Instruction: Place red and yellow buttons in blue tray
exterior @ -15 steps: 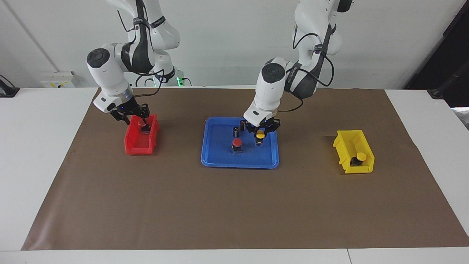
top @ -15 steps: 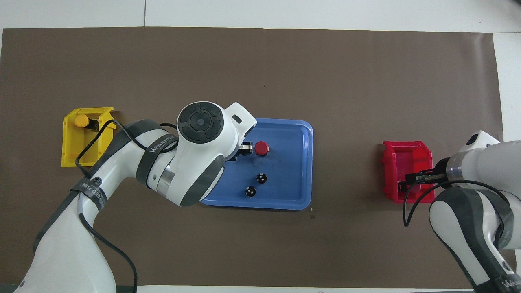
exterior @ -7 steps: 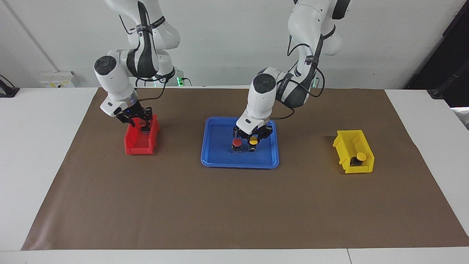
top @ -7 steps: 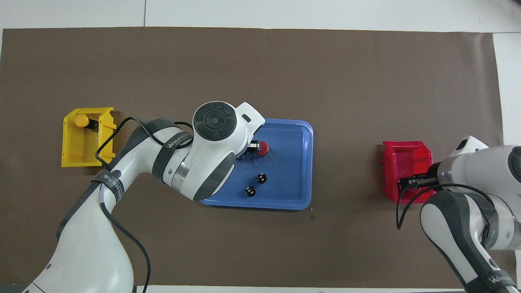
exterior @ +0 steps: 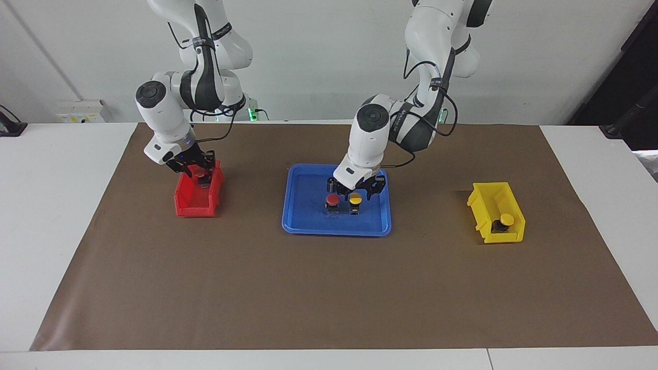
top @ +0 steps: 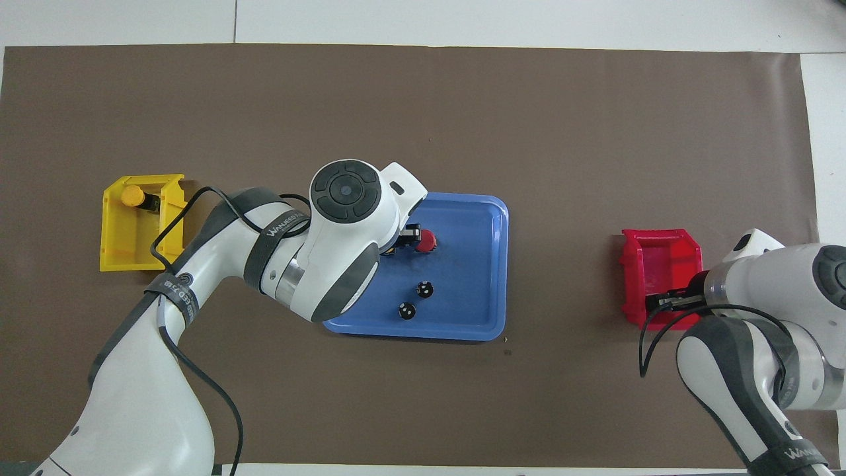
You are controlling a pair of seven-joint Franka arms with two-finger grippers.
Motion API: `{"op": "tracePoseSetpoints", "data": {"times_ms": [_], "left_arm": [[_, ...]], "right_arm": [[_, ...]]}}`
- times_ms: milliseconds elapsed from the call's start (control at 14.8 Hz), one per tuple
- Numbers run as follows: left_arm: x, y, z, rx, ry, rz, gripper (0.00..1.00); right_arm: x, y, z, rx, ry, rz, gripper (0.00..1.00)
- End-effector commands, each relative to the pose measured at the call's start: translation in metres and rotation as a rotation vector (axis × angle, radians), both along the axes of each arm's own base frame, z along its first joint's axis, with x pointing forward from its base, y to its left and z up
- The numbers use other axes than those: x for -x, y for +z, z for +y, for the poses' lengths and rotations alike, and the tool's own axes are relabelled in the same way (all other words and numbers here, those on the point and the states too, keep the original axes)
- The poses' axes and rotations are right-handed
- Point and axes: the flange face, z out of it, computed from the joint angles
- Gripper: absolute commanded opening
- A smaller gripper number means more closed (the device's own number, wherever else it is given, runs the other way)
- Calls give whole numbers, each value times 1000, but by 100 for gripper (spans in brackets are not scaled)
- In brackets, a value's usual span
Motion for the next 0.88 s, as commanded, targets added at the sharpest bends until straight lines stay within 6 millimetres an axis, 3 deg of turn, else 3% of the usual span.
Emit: {"op": "tracePoseSetpoints", "data": {"times_ms": [0, 136, 271, 407, 610, 746, 814], "left_arm": [[0, 55, 16, -22, 24, 30, 80], [-21, 88, 79, -33, 72, 46, 98], [-43, 103, 137, -81, 70, 53, 100], [-66, 121, 199, -129, 90, 2, 100], [-81, 153, 313, -94, 25, -6, 100], [-77, 170, 367, -54, 15, 0, 100], [-75, 175, 385, -27, 12, -4, 100]], "right_arm": [[7, -1, 0, -9, 13, -16, 55], [7, -1, -1, -10, 12, -15, 42], [7, 0, -1, -9, 10, -18, 26], [3, 4, -3, -8, 10, -13, 21], [-32, 43, -1, -7, 15, 12, 21], [-60, 87, 9, -5, 30, 38, 21], [-74, 107, 22, -3, 47, 49, 21]]}}
